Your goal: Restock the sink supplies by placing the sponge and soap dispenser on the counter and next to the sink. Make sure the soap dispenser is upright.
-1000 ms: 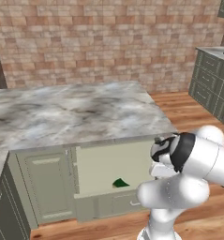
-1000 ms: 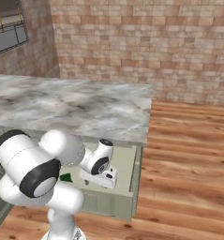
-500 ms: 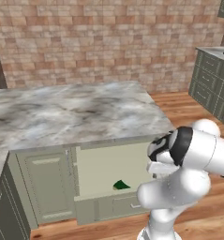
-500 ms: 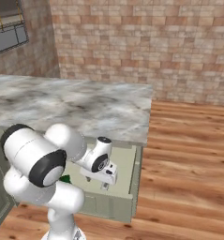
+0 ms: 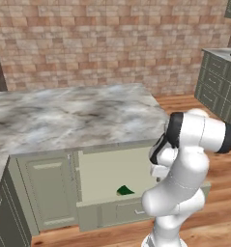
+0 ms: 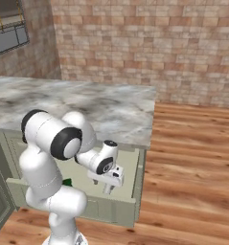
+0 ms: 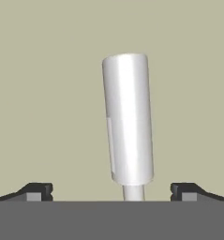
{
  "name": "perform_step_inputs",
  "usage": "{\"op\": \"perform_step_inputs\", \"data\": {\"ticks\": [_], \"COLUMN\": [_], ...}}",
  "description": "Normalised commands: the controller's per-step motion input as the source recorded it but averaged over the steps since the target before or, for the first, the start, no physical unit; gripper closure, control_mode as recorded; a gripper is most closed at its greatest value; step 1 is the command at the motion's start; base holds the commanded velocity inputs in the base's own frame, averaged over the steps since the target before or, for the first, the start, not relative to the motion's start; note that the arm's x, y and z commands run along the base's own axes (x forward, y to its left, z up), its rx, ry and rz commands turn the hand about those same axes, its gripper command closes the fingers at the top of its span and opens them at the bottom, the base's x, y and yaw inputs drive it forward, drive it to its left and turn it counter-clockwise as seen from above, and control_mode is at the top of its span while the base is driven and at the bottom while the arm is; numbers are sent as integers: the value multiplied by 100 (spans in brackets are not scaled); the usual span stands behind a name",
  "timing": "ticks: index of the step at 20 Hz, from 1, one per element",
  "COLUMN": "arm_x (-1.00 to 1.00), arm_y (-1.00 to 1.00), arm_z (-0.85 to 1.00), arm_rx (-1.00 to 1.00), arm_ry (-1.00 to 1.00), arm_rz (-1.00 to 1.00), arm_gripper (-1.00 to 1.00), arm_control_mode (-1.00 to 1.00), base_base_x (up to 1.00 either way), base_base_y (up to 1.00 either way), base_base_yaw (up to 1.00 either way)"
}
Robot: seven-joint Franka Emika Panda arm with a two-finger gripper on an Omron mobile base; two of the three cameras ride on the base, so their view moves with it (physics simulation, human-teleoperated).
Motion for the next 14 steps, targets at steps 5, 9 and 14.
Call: {"op": "perform_step_inputs", "data": {"ticks": [5, 9, 14], "arm_x": [26, 12, 5], "arm_y": [0, -3, -6], "arm_z": [-34, -35, -22], "arm_rx": [0, -1, 0], "arm_ry": [5, 6, 0], "arm_rz": [0, 0, 0], "arm_gripper": [-100, -100, -100], "arm_control_mode": [-100, -100, -100], "base_base_x": [0, 0, 0], "base_base_y": [0, 0, 0], "base_base_yaw": [0, 0, 0]}}
